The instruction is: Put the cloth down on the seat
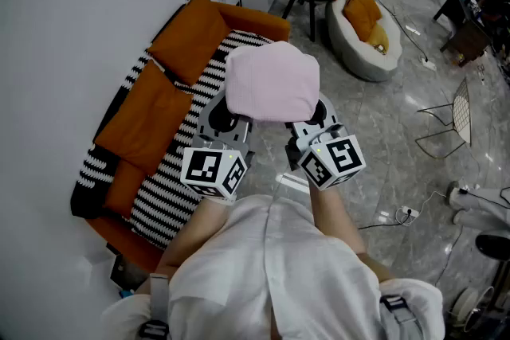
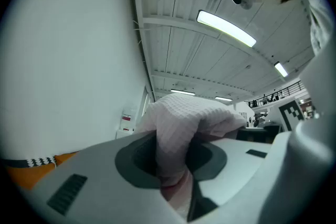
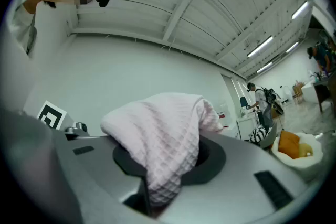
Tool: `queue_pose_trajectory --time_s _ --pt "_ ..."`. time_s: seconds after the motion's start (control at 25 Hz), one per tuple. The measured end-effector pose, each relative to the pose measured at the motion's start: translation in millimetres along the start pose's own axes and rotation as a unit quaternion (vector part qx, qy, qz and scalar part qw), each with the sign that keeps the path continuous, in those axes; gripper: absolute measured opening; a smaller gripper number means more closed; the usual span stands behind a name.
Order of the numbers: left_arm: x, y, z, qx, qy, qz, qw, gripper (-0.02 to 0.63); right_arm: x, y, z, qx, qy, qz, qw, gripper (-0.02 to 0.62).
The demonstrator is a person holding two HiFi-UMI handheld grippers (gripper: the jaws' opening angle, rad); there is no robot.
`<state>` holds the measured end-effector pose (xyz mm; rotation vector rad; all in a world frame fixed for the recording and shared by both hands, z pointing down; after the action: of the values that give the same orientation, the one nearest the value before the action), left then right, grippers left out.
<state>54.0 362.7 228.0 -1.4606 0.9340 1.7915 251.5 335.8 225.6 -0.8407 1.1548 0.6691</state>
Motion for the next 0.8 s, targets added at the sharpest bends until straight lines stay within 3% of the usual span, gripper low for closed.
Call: queue_pose_trajectory --time_s 0.56,0.8 --pt "-5 -3 -10 0.007 -0.003 0.002 1.0 0.114 4 -11 -4 0.004 0.002 0.01 1.0 0.118" --pt "-8 -8 -14 0.013 -0.005 -0.001 0.9999 0.114 1 -20 -4 0.016 -0.001 -0.014 1.0 0.121"
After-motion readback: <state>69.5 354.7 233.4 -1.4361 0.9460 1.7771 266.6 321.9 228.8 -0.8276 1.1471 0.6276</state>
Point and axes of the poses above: the fingertips, and each gripper's own axes: z backward along the fingers, y to its left, x out of its top, the point moved 10 cm from there along z, backward along the fingers, and after that the axes turned 8 degrees about -x, right-handed, at the moved point
